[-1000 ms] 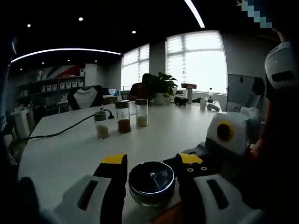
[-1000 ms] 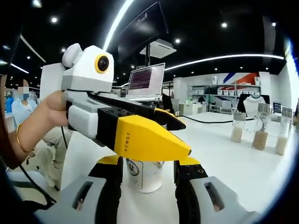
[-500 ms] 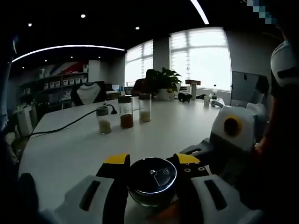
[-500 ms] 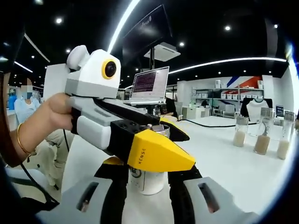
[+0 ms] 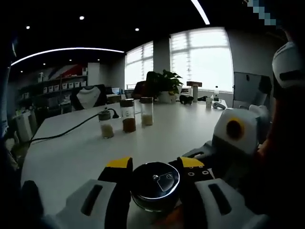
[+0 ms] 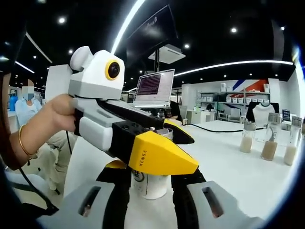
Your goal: Rotate the seasoning bottle until the label or dispensing opening points toward the visible target arrow and the bottle remains upright within the marked orientation range
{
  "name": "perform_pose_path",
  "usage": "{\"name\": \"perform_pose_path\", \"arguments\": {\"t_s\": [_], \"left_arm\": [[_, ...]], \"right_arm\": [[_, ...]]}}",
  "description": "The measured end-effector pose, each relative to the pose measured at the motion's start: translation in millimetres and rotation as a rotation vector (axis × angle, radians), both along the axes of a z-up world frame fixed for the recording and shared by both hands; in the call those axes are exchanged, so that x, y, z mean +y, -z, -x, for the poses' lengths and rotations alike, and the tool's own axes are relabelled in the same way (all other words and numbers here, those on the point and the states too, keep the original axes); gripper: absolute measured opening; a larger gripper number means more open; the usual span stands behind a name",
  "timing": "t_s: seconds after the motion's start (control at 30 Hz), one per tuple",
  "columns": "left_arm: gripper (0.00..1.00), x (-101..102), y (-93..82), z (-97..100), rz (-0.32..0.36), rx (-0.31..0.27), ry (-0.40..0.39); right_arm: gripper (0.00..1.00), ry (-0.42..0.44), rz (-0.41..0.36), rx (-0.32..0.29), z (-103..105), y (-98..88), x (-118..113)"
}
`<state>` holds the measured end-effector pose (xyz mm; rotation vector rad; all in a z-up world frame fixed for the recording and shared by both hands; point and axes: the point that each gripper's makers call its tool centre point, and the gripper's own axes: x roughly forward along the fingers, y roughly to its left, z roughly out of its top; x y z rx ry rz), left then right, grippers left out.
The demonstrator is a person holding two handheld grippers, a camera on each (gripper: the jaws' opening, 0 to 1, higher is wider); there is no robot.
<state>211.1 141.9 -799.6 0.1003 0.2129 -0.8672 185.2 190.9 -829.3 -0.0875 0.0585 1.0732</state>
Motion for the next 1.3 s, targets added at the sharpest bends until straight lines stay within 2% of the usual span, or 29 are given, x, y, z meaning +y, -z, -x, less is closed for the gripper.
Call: {"name": "perform_pose_path", "arguments": {"t_s": [0.63,0.73,0.8,1.03,1.3], "left_arm": [[0.40,-4,7.0,1.1,-0.036,0.032,0.014],[0.46,-2,8.8,-0.1,-0.039,0.040,-0.001],[0.50,-1,10.1,-1.1,-0.040,0.047,-0.013],[0.49,0,3.2,-0.2,-0.047,0.026,-0.021],[0.49,-1,-16.8,-3.5,-0.017,-0.015,-0.016]], "right_arm": [[0.33,0.009,-0.021,0.031,2,1.5,-2],[0.39,0.020,-0.007,0.036,1,4.3,-4],[0.39,0.023,-0.004,0.042,1,5.6,-6],[0.40,0.036,-0.012,0.045,0,4.7,-15],[0.39,0.032,-0.030,0.042,6,-2.3,-19]]}}
